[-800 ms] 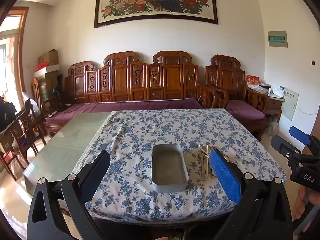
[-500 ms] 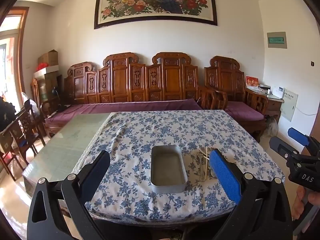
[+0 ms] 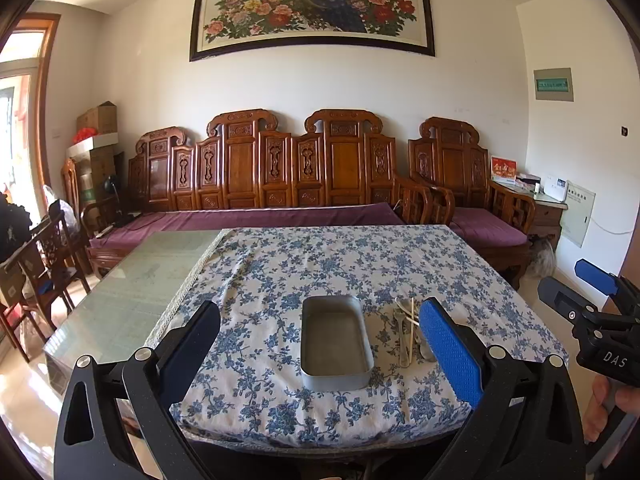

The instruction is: Organize utensils

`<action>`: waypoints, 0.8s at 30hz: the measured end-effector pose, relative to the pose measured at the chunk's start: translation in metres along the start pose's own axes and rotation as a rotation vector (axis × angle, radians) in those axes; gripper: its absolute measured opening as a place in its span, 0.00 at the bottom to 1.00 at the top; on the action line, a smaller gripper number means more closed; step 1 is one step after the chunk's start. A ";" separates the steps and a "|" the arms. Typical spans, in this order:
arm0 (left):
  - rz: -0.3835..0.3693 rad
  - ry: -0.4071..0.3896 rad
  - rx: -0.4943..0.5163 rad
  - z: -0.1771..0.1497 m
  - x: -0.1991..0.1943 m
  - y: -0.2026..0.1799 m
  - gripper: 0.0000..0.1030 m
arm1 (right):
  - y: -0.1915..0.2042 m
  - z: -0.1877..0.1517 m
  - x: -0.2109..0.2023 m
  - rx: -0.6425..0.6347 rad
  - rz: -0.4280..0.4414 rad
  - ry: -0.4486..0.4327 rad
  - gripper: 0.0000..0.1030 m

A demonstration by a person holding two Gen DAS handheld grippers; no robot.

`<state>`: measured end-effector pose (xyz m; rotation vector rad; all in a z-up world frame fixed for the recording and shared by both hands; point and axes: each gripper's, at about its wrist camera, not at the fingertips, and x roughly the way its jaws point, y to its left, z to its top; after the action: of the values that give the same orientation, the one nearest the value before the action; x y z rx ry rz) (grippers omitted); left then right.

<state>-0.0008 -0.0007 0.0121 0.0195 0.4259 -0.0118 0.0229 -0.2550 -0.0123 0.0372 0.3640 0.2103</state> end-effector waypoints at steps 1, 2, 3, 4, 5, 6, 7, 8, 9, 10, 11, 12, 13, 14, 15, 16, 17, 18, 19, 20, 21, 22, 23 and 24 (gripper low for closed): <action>0.001 -0.001 0.000 -0.001 0.000 0.000 0.94 | 0.000 0.000 0.000 0.000 0.000 0.000 0.98; 0.001 -0.001 0.000 -0.001 0.000 0.000 0.94 | 0.000 0.000 0.000 0.001 0.000 0.001 0.98; 0.001 -0.001 0.000 -0.001 0.000 0.000 0.94 | 0.000 0.001 -0.001 0.001 0.001 0.000 0.98; 0.002 -0.002 0.000 -0.001 0.000 0.000 0.94 | 0.001 0.001 -0.001 0.000 0.000 0.000 0.98; 0.002 -0.002 -0.001 0.000 0.000 0.001 0.94 | 0.001 0.001 -0.001 -0.001 0.000 0.000 0.98; 0.001 -0.003 -0.001 0.001 -0.001 0.001 0.94 | 0.001 0.001 -0.001 0.000 0.001 0.000 0.98; 0.002 -0.004 -0.002 0.002 -0.001 0.001 0.94 | 0.001 0.001 -0.001 0.001 0.000 -0.001 0.98; 0.001 -0.004 -0.002 0.002 -0.001 0.001 0.94 | 0.001 0.001 -0.001 0.001 0.001 -0.001 0.98; 0.002 -0.004 -0.001 0.002 -0.001 0.001 0.94 | 0.001 0.001 -0.002 0.001 0.001 -0.001 0.98; 0.001 -0.004 0.000 0.002 -0.001 0.002 0.94 | 0.001 0.001 -0.002 0.001 0.000 -0.001 0.98; 0.002 -0.005 0.001 0.003 -0.001 0.002 0.94 | 0.001 0.001 -0.002 0.001 0.001 -0.001 0.98; 0.002 -0.007 0.001 0.004 -0.002 0.001 0.94 | 0.001 0.001 -0.002 0.001 0.001 -0.001 0.98; 0.003 -0.008 0.002 0.005 -0.002 0.002 0.94 | 0.001 0.002 -0.002 0.002 0.000 -0.002 0.98; 0.004 -0.009 0.003 0.006 -0.002 0.001 0.94 | 0.001 0.002 -0.003 0.001 0.001 -0.002 0.98; 0.006 -0.011 0.004 0.006 -0.002 0.001 0.94 | 0.001 0.002 -0.003 0.001 0.001 -0.002 0.98; 0.006 -0.013 0.004 0.006 -0.003 0.000 0.94 | 0.001 0.002 -0.003 0.001 0.001 -0.003 0.98; 0.007 -0.012 0.005 0.007 -0.003 0.000 0.94 | 0.001 0.002 -0.003 0.001 0.001 -0.003 0.98; 0.008 -0.012 0.006 0.006 -0.003 0.000 0.94 | 0.001 0.002 -0.003 0.002 0.001 -0.003 0.98; 0.006 -0.013 0.005 0.006 -0.003 0.000 0.94 | 0.001 0.001 -0.003 0.002 0.000 -0.003 0.98; 0.007 -0.014 0.005 0.006 -0.003 0.000 0.94 | 0.001 0.001 -0.003 0.001 0.000 -0.003 0.98; 0.008 -0.015 0.006 0.007 -0.003 -0.001 0.94 | 0.001 0.001 -0.003 0.002 0.000 -0.003 0.98; 0.008 -0.017 0.006 0.004 -0.005 -0.001 0.94 | 0.001 0.001 -0.003 0.002 0.000 -0.004 0.98; 0.008 -0.017 0.005 0.004 -0.005 -0.001 0.94 | 0.001 0.001 -0.003 0.002 0.000 -0.004 0.98; 0.007 -0.018 0.005 0.004 -0.005 -0.001 0.94 | 0.001 0.001 -0.003 0.002 0.001 -0.004 0.98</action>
<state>-0.0035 -0.0021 0.0180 0.0259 0.4076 -0.0057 0.0205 -0.2547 -0.0103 0.0394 0.3604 0.2107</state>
